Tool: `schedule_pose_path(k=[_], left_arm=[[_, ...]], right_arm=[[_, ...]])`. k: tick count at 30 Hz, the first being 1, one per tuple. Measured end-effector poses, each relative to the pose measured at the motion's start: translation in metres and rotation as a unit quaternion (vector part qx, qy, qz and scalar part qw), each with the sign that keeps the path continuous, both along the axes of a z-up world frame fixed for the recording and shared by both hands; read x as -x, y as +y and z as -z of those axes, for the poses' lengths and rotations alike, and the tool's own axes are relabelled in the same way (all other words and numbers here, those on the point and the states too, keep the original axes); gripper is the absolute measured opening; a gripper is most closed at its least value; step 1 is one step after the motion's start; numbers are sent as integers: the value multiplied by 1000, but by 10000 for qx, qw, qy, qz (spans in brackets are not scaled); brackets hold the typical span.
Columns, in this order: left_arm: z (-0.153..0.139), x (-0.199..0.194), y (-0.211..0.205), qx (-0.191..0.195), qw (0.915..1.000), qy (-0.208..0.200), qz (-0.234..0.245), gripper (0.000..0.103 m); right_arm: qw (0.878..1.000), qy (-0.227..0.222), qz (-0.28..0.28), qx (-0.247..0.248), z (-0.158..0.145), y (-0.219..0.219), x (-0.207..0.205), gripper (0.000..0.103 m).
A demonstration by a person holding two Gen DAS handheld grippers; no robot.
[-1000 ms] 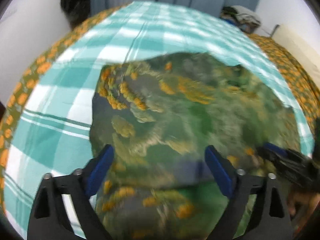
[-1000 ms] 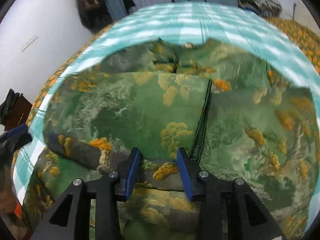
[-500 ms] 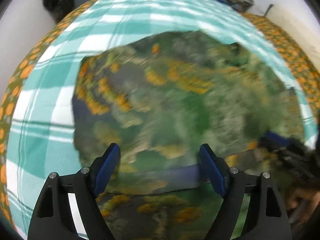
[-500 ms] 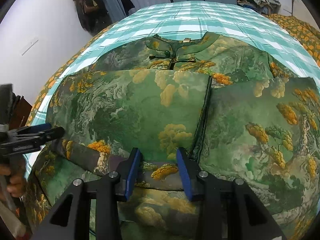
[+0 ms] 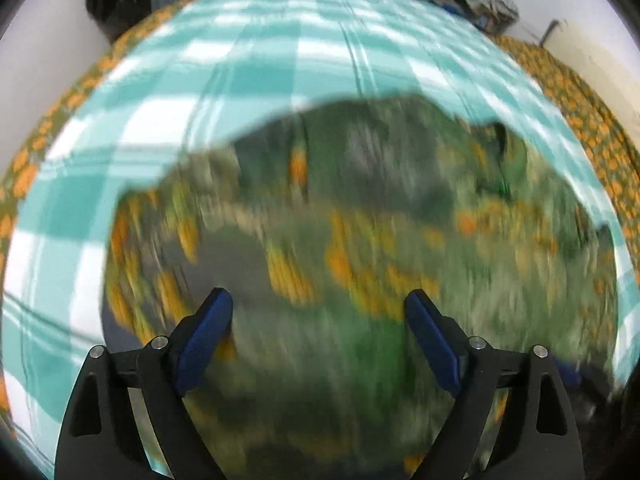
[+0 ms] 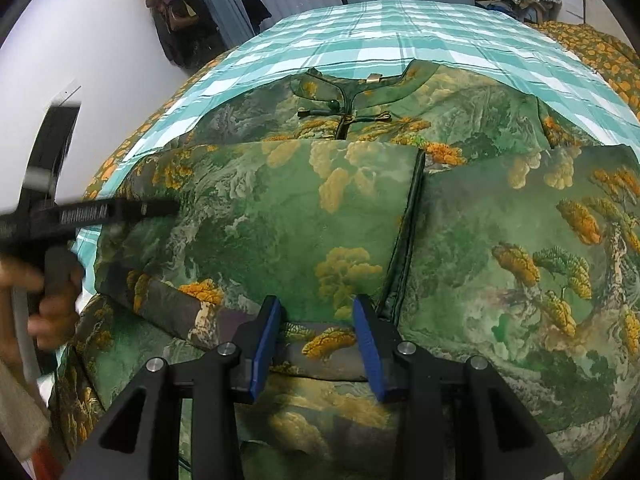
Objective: Fold large clothes
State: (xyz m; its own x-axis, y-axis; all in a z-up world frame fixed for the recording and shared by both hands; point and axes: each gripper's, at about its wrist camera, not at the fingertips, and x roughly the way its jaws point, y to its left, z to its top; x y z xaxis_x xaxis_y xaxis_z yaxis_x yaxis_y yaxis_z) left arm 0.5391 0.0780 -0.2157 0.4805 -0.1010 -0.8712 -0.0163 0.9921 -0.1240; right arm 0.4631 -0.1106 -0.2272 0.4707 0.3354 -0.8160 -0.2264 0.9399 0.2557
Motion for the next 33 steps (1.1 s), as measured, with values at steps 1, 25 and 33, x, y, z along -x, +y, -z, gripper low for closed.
schedule_pose_path(k=[1,25,33], left_arm=[[-3,-10,6,80,9998,-86,-131,89],[19,89,12,-581,9973,-233,388,98],[-5,187,28,-180,9984,-158,516,98]], right_arm=[[10000,-16,0,2,0,0,0,38],[9996,53,180,-226,0,-5,7,38],[9983,38,503,-295,-28,-33,58,43]])
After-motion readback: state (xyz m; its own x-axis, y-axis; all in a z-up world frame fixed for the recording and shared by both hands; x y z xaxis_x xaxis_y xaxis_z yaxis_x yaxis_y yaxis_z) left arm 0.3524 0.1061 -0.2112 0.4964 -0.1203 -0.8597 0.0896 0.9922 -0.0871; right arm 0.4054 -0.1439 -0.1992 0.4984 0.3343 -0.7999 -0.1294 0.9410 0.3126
